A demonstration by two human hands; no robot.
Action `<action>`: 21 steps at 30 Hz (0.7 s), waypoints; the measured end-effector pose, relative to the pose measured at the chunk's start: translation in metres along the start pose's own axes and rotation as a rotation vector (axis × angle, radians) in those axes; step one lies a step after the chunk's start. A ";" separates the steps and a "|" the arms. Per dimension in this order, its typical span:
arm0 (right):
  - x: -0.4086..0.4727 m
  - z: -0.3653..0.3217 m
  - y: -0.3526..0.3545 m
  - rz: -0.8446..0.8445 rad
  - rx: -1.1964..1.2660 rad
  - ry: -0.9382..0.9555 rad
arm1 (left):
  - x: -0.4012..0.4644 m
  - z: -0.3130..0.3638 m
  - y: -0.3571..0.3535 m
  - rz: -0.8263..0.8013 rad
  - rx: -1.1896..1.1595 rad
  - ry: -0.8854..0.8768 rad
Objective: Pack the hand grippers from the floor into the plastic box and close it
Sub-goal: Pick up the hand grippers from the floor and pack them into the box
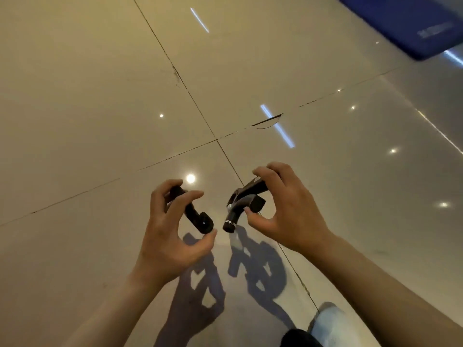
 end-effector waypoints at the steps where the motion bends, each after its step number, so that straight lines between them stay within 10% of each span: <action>1: -0.014 -0.007 0.011 0.044 0.022 -0.031 | 0.001 0.016 0.001 0.002 -0.014 -0.040; 21: -0.404 -0.169 0.223 0.831 0.169 -0.328 | -0.101 0.438 0.053 -0.290 -0.004 -0.848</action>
Point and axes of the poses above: each hand's wrist, its own x-axis towards the middle knuckle, its own y-axis out of the back of the hand, z = x × y, the point moved 4 cm from there along x, towards the middle knuckle, and after that the axes turned 15 degrees about -z, right-handed, at the moved point
